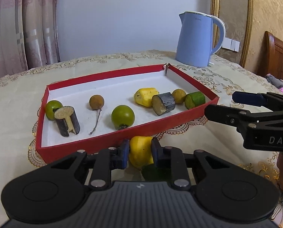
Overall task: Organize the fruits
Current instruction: 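Hold the yellow fruit with the left tool while the right tool grasps a green cucumber chunk, then lower the yellow fruit into the tray with the left tool while the right tool holds the cucumber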
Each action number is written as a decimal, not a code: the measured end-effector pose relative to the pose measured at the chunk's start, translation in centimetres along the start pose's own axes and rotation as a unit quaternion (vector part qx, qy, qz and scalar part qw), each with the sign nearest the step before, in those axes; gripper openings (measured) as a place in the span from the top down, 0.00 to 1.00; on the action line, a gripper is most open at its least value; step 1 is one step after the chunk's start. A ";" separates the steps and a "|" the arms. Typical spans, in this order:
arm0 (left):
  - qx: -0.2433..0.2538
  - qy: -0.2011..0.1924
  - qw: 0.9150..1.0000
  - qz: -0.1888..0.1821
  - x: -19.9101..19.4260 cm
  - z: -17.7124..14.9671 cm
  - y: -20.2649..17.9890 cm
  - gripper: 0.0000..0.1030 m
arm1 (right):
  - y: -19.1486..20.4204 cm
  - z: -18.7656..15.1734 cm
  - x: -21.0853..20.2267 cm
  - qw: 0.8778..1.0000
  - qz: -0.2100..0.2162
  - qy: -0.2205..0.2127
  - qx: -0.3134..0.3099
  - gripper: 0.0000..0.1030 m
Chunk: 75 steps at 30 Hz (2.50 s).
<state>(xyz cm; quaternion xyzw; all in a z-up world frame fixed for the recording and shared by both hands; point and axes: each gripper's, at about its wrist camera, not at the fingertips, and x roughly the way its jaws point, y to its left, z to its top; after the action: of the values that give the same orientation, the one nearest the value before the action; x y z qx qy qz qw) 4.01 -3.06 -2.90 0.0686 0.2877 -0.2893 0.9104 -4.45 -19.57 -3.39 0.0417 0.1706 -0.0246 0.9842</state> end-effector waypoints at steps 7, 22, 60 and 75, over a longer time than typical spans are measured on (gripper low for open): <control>0.008 0.004 1.000 -0.005 0.0 0.2 0.1 0.77 | 0.6 -0.1 -0.2 0.999 0.038 0.019 -0.028 0.16; -0.055 0.005 0.998 -0.028 -0.2 -0.1 2.4 0.74 | 5.4 -0.7 0.2 0.981 0.096 0.053 -0.160 0.13; -0.043 -0.052 0.997 -0.021 -2.7 -0.3 1.3 0.11 | -1.8 -0.4 2.1 0.991 0.112 0.068 0.037 0.72; -0.024 0.027 0.999 0.004 1.1 -0.6 -0.5 0.52 | -1.9 -0.5 1.8 0.991 0.118 0.054 0.044 0.72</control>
<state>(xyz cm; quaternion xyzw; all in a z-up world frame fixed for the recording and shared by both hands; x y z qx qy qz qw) 4.12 -3.85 -4.01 0.0553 0.3186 -0.2761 0.9051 -3.08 -21.48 -4.57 0.1062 0.2160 0.0863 0.9667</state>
